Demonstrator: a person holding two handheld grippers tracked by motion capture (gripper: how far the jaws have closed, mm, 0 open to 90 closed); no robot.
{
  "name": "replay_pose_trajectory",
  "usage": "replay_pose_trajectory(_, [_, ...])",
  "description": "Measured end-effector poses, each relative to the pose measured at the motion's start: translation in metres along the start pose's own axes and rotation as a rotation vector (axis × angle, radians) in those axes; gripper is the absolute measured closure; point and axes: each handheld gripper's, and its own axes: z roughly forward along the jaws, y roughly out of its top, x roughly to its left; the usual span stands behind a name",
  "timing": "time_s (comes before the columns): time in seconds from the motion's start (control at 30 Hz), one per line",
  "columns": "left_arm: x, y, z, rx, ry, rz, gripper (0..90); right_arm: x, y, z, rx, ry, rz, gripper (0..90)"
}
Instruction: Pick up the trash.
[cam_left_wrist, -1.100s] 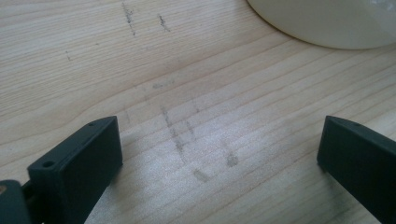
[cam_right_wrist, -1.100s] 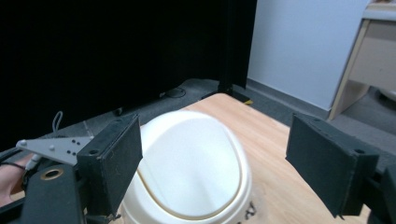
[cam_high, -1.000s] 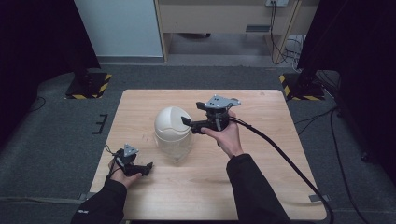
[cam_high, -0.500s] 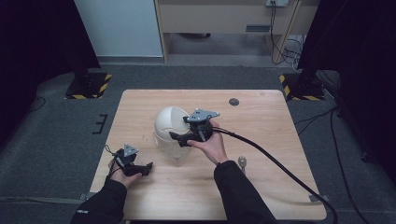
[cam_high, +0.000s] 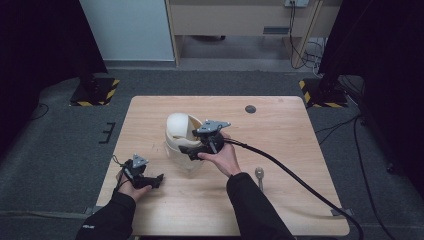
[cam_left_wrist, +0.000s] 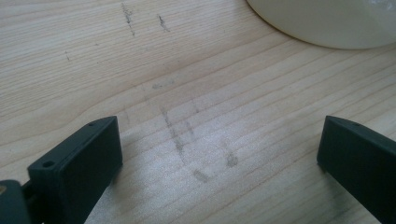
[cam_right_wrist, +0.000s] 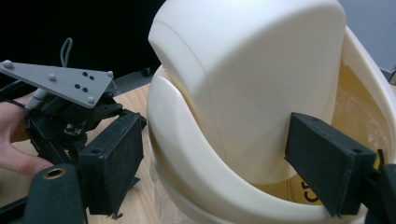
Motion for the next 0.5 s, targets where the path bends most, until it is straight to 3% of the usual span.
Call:
replay_pose_trajectory(0.27, [0.0,0.0001,0.0001,0.0,-0.001,0.001,0.0,-0.0011,0.0036,-0.0034,-0.008,0.033,0.019,22.7])
replay_pose_trajectory(0.5, [0.0,0.0001,0.0001,0.0,-0.001,0.001,0.0,-0.0041,0.0004,0.0017,-0.003,0.034,0.032,22.9])
